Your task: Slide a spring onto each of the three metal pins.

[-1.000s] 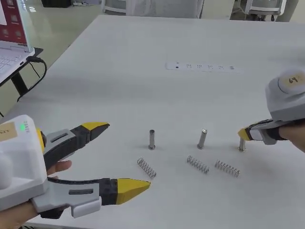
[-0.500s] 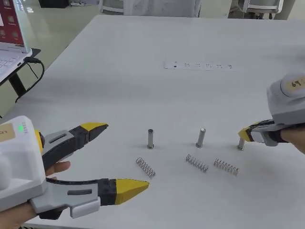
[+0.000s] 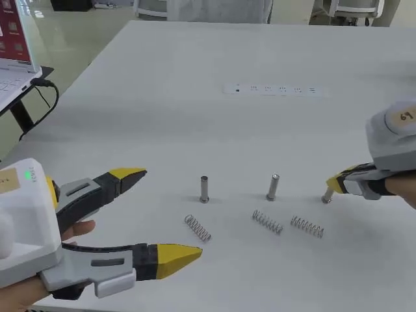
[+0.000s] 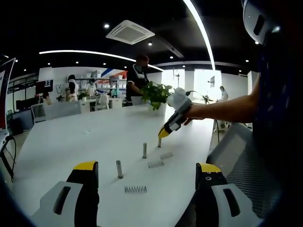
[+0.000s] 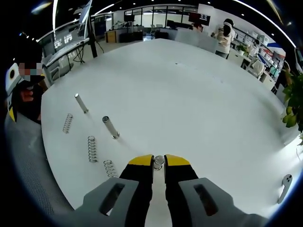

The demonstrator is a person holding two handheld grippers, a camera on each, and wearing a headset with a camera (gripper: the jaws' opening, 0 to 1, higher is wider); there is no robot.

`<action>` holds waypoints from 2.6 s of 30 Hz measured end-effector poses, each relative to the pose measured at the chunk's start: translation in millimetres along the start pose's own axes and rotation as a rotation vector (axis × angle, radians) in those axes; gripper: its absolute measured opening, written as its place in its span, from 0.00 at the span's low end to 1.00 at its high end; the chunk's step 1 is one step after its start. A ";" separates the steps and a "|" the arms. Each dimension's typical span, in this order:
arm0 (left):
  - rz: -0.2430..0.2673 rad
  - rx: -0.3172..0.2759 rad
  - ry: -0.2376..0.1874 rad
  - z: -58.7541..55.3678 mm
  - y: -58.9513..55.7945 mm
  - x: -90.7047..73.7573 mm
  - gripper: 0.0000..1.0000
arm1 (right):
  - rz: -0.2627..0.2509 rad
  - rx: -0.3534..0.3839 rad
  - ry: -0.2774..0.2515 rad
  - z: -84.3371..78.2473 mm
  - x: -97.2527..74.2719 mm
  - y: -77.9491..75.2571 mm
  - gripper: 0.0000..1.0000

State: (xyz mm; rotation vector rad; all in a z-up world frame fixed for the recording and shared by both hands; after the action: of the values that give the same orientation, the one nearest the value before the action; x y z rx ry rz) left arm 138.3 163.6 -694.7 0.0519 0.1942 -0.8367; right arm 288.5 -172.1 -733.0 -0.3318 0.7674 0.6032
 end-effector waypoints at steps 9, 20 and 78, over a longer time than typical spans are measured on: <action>0.000 -0.001 0.000 -0.1 0.3 -0.3 0.81 | 0.002 -0.011 -0.005 0.2 -0.7 1.3 0.08; -0.006 0.002 0.003 0.0 0.0 0.1 0.81 | -0.004 -0.020 -0.032 1.4 -10.2 2.6 0.12; 0.000 -0.011 -0.019 0.9 1.1 -2.2 0.80 | 0.269 -0.390 0.322 3.0 29.3 71.9 0.14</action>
State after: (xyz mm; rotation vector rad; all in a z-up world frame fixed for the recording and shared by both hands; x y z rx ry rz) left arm 137.9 165.9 -693.4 0.0332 0.1808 -0.8357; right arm 262.2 -103.0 -757.0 -0.7032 1.0121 0.9718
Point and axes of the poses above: the centre of the closed fingertips' face, and the gripper's own axes: x roughly forward along the fingers, y roughly to its left, z roughly out of its top, the point moved 10 cm from there along -x, roughly backward along the fingers, and after that the axes turned 2 degrees about -y, right-handed, at the moved point
